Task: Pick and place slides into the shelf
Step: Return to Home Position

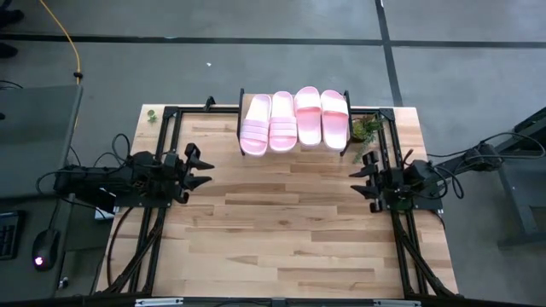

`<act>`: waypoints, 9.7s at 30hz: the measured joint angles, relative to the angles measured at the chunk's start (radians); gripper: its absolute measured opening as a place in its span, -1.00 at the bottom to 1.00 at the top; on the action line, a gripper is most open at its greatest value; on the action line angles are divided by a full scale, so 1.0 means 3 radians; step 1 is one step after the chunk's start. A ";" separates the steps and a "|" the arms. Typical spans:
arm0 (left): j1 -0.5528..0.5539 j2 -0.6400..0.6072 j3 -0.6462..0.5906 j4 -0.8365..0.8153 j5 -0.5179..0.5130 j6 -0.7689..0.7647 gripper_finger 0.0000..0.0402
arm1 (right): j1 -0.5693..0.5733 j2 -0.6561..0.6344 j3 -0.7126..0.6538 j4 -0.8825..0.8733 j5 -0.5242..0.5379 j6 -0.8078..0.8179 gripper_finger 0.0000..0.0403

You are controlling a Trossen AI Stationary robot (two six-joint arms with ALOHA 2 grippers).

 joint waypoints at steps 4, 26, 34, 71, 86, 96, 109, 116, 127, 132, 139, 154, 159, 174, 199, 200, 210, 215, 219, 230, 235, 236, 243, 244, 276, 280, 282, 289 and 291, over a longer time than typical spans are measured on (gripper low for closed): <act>0.0000 0.0000 0.0000 -0.0071 0.0009 0.0031 -0.17 | 0.0000 0.0000 0.0001 -0.0098 -0.0009 -0.0005 -0.33; 0.0000 0.0000 0.0000 -0.0123 -0.0014 0.0050 -0.18 | 0.0000 -0.1134 -0.0003 -0.1353 0.0004 0.0140 -0.33; 0.0000 0.0001 0.0000 -0.0151 -0.0016 0.0051 -0.18 | 0.0000 -0.1120 -0.0003 -0.1354 0.0004 0.0150 -0.33; 0.0000 0.0000 0.0000 -0.1072 -0.0285 0.0480 -0.18 | -0.0001 -0.1119 -0.0005 -0.2250 -0.0008 0.0388 -0.33; 0.0001 0.0003 0.0000 -0.1309 -0.0452 0.0515 -0.18 | -0.0001 -0.1119 -0.0005 -0.2264 -0.0008 0.0303 -0.33; 0.0000 0.0005 0.0000 -0.1304 -0.0452 0.0514 -0.18 | -0.0001 -0.1055 -0.0005 -0.2265 -0.0008 0.0301 -0.33; 0.0000 0.0005 0.0000 -0.1303 -0.0450 0.0514 -0.18 | 0.0000 -0.1038 -0.0005 -0.2264 0.0001 0.0263 -0.33; 0.0000 0.0005 0.0000 -0.1303 -0.0450 0.0512 -0.18 | -0.0001 -0.1038 -0.0005 -0.2264 -0.0001 0.0298 -0.33; 0.0000 0.0005 0.0000 -0.1303 -0.0450 0.0511 -0.18 | -0.0001 -0.1038 -0.0005 -0.2264 -0.0008 0.0299 -0.33; 0.0000 0.0005 0.0000 -0.1303 -0.0449 0.0511 -0.18 | -0.0001 -0.1038 -0.0005 -0.2264 -0.0008 0.0300 -0.33; 0.0000 0.0005 0.0000 -0.1303 -0.0449 0.0511 -0.18 | -0.0001 -0.1038 -0.0005 -0.2264 -0.0008 0.0300 -0.33; 0.0001 0.0005 0.0000 -0.1303 -0.0449 0.0511 -0.18 | -0.0001 -0.1038 -0.0005 -0.2264 -0.0006 0.0300 -0.33; 0.0000 0.0005 0.0000 -0.1302 -0.0449 0.0510 -0.18 | 0.0000 -0.1038 -0.0005 -0.2264 -0.0006 0.0300 -0.33; 0.0001 0.0005 0.0001 -0.1302 -0.0449 0.0510 -0.18 | -0.0001 -0.1038 -0.0005 -0.2264 -0.0006 0.0300 -0.33; 0.0001 0.0005 0.0001 -0.1302 -0.0449 0.0510 -0.18 | -0.0001 -0.1038 -0.0005 -0.2264 -0.0006 0.0300 -0.33; 0.0000 0.0005 0.0001 -0.1302 -0.0448 0.0510 -0.18 | 0.0000 -0.1039 -0.0005 -0.2264 -0.0006 0.0301 -0.33; 0.0000 0.0005 0.0001 -0.1302 -0.0448 0.0510 -0.17 | -0.0001 -0.1039 -0.0005 -0.2264 -0.0005 0.0301 -0.33; 0.0001 0.0005 0.0001 -0.1302 -0.0448 0.0511 -0.18 | -0.0001 -0.1039 -0.0005 -0.2264 -0.0005 0.0300 -0.33; 0.0000 0.0005 0.0001 -0.1302 -0.0449 0.0510 -0.18 | -0.0001 -0.1039 -0.0005 -0.2264 -0.0006 0.0301 -0.33; 0.0000 0.0005 0.0001 -0.1302 -0.0449 0.0510 -0.18 | -0.0001 -0.1039 -0.0005 -0.2264 -0.0006 0.0301 -0.33; 0.0000 0.0005 0.0001 -0.1302 -0.0449 0.0510 -0.18 | -0.0001 -0.1039 -0.0005 -0.2264 -0.0005 0.0300 -0.33; 0.0000 0.0005 0.0001 -0.1302 -0.0448 0.0510 -0.18 | -0.0001 -0.1039 -0.0005 -0.2264 -0.0006 0.0301 -0.33; 0.0001 0.0005 0.0001 -0.1302 -0.0448 0.0510 -0.17 | -0.0001 -0.1039 -0.0005 -0.2264 -0.0005 0.0301 -0.33; 0.0001 0.0004 0.0001 -0.1302 -0.0449 0.0510 -0.17 | -0.0001 -0.1039 -0.0005 -0.2264 -0.0005 0.0301 -0.33; 0.0000 0.0004 0.0001 -0.1302 -0.0448 0.0511 -0.18 | -0.0001 -0.1039 -0.0005 -0.2264 -0.0006 0.0301 -0.33; 0.0001 0.0005 0.0001 -0.1302 -0.0448 0.0511 -0.18 | -0.0001 -0.1038 -0.0005 -0.2264 -0.0005 0.0301 -0.33; 0.0001 0.0004 0.0001 -0.1302 -0.0449 0.0510 -0.18 | -0.0001 -0.1038 -0.0005 -0.2264 -0.0005 0.0301 -0.33; 0.0000 0.0004 0.0001 -0.1302 -0.0449 0.0510 -0.17 | -0.0001 -0.1038 -0.0005 -0.2264 -0.0006 0.0301 -0.33; 0.0001 0.0004 0.0001 -0.1302 -0.0449 0.0511 -0.17 | -0.0001 -0.1038 -0.0005 -0.2264 -0.0005 0.0301 -0.33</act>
